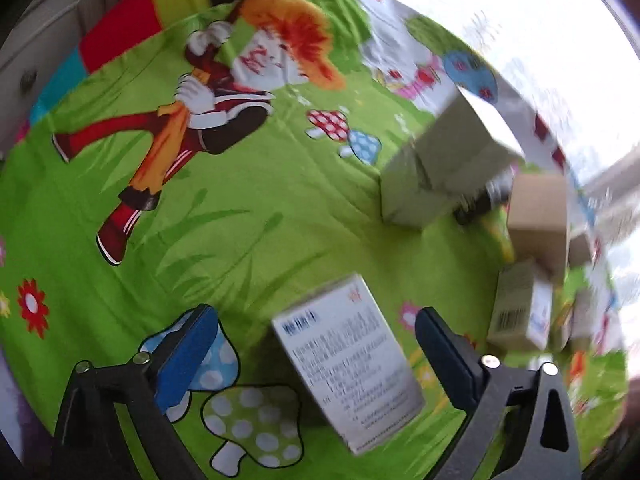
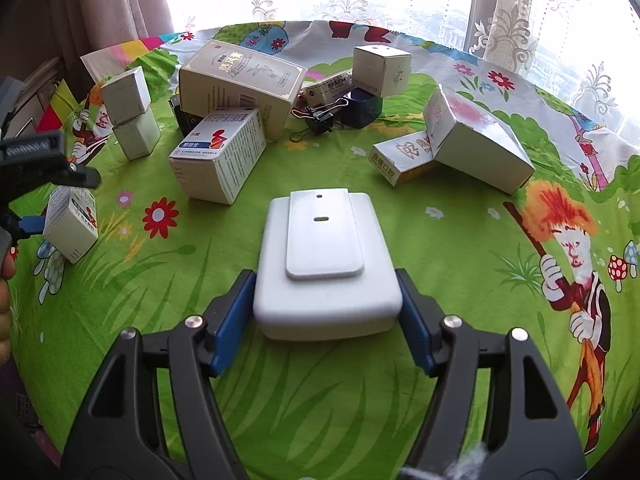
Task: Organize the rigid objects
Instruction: 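Lift the white case and medicine box and carry them toward the storage box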
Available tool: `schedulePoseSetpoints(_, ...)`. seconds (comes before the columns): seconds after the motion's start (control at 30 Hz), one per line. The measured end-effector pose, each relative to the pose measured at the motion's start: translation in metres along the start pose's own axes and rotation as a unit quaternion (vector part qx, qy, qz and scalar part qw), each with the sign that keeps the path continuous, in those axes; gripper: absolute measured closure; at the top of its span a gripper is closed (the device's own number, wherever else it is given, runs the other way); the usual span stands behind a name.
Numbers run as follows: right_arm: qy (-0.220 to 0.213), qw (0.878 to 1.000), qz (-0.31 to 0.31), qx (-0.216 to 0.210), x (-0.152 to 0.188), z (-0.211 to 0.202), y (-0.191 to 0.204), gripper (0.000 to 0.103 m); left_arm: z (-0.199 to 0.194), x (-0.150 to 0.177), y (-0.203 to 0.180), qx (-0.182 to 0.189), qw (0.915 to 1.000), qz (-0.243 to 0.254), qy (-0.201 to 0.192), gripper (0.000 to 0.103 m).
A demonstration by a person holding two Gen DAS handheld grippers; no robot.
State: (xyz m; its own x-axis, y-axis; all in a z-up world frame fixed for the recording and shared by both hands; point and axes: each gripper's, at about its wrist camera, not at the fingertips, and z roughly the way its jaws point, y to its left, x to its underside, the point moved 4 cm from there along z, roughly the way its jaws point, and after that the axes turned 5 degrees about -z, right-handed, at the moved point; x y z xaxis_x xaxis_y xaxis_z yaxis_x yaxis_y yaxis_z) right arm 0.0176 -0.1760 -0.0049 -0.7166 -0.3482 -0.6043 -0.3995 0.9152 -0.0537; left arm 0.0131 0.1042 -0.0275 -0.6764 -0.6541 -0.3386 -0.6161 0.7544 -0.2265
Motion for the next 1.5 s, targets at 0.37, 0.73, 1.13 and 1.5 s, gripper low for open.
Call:
schedulePoseSetpoints(0.37,-0.003,1.000,0.003,0.012,0.000,-0.003,-0.001,0.036,-0.012,0.039,-0.010,0.065,0.9777,0.173,-0.099,0.062)
schedulePoseSetpoints(0.73,-0.058,0.994,0.095,0.012,0.030,-0.048,-0.014,0.036,-0.044,0.086,-0.048,0.104,0.9530,0.249,-0.138,0.063)
schedulePoseSetpoints(1.13,-0.259,0.952,0.091,0.138,0.044,-0.185,-0.008,0.036,-0.211,0.135,-0.103,0.191,0.8604,0.320,-0.348,0.063)
schedulePoseSetpoints(1.5,-0.392,0.898,0.063,0.191,0.029,-0.285,0.016,0.036,-0.279,0.151,-0.097,0.224,0.8204,0.314,-0.422,0.063)
